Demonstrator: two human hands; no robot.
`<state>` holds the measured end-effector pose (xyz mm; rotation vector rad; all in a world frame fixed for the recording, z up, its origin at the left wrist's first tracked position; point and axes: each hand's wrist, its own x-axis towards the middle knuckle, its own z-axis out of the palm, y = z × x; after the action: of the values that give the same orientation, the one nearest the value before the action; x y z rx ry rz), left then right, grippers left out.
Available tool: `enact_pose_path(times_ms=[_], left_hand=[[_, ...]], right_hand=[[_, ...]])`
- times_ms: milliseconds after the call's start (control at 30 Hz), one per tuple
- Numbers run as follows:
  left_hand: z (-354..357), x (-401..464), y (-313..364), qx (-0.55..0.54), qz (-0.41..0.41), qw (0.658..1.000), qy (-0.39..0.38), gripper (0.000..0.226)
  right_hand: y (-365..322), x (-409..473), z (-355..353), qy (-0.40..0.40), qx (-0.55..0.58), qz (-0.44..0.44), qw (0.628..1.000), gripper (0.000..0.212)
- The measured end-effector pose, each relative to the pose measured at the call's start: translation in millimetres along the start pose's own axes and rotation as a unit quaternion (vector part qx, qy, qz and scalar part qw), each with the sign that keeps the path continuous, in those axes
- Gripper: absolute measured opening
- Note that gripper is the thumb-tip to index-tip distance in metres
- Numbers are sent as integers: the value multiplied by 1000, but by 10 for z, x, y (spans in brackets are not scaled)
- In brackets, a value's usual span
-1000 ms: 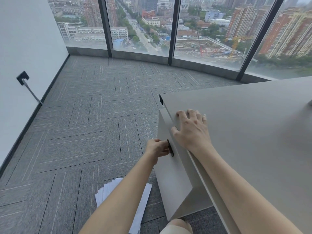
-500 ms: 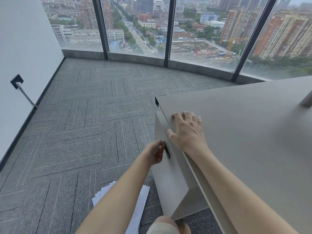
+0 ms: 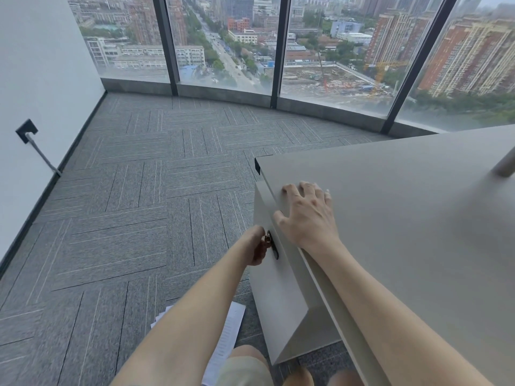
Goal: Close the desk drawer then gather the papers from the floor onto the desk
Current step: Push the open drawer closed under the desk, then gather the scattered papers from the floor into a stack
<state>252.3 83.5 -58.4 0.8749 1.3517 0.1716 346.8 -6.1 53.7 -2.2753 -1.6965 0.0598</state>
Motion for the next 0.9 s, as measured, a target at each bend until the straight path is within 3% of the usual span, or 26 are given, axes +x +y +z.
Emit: enact_pose_path(times_ms=[233,400,533,667,900], left_hand=[[-165,-255,-60,153,98,981,71,38],[-440,-684,-219,303,192,929,97,26],[-702,-1099,-424,393,204,889,121,27],[-975,-1537,-639,424,205,867,162,29],[-1349,-2176,-965,396,193,870,222,23]], right_hand=[[-6,-16,-15,-8,-3,1,1000,54],[-35,-45,-49,-15,-13,4,1000,53],[-73,-138,-80,-15,-30,-3,999,40],[-279,-401,-144,-30,-32,-25,999,38],[-835,-1062,-151,-77,-16,-101,992,43]])
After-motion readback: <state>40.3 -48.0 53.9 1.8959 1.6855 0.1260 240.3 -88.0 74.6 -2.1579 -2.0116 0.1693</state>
